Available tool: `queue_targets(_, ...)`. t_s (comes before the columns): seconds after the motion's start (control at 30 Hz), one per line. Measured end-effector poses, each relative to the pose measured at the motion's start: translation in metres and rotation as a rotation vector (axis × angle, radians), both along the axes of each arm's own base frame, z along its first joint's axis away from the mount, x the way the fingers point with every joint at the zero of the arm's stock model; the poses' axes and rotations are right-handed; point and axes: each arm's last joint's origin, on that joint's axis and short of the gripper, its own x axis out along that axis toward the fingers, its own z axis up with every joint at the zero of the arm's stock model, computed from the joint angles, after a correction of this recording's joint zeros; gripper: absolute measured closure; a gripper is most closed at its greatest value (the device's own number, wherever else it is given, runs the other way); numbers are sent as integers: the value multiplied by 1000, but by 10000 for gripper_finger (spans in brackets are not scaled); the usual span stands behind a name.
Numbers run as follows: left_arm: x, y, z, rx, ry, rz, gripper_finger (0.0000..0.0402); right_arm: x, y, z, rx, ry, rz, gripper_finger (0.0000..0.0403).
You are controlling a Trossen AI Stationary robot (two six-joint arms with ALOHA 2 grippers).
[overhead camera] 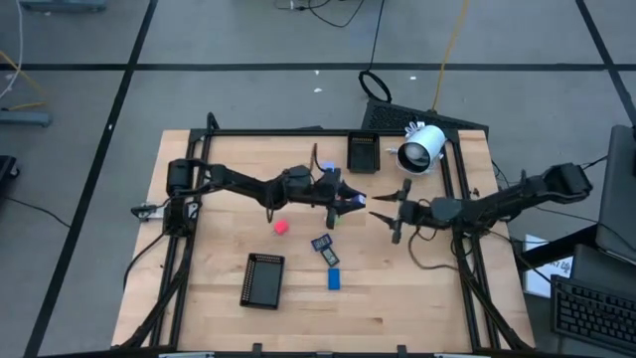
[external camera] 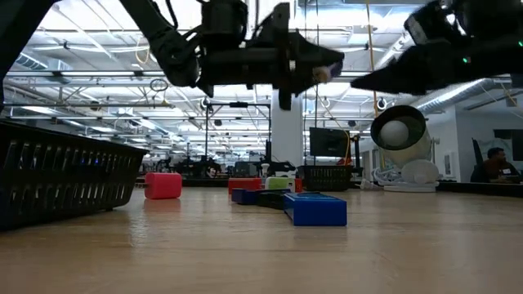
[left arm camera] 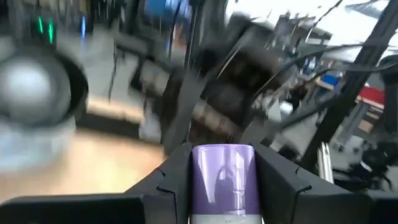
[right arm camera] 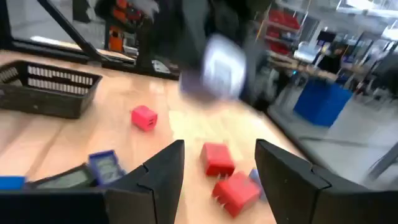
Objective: Pick & Place Office items
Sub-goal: Put the purple charger adapter into the top black basket
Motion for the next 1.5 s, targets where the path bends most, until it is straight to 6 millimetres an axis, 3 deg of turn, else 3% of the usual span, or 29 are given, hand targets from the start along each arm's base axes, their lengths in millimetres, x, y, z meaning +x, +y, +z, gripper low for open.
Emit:
queue_targets(0.33,-6,4,-18,-100,286,-102,269,28,28,-6,-324,195,-98,140)
queue_targets(0.57,-9,2,-16,-210,312,-291,256,52,39,-15,-353,244,-10,116)
queue_targets(0.9,-10,-3,-16,-323,365,-342,270,73,48,-8,-320,123,150,144)
queue_targets(1.03,-9,-8,-16,-319,366,-359,256,75,45,-9,-270,115,185,162)
queue_targets(1.17,-9,-13,-16,-313,366,-358,249,76,42,-9,-231,108,208,192)
queue_targets(1.4,-8,-14,-16,-314,368,-361,269,76,41,-9,-227,107,247,266)
queue_targets(1.5,-8,-14,-16,-314,365,-358,246,76,41,-10,-231,119,247,274)
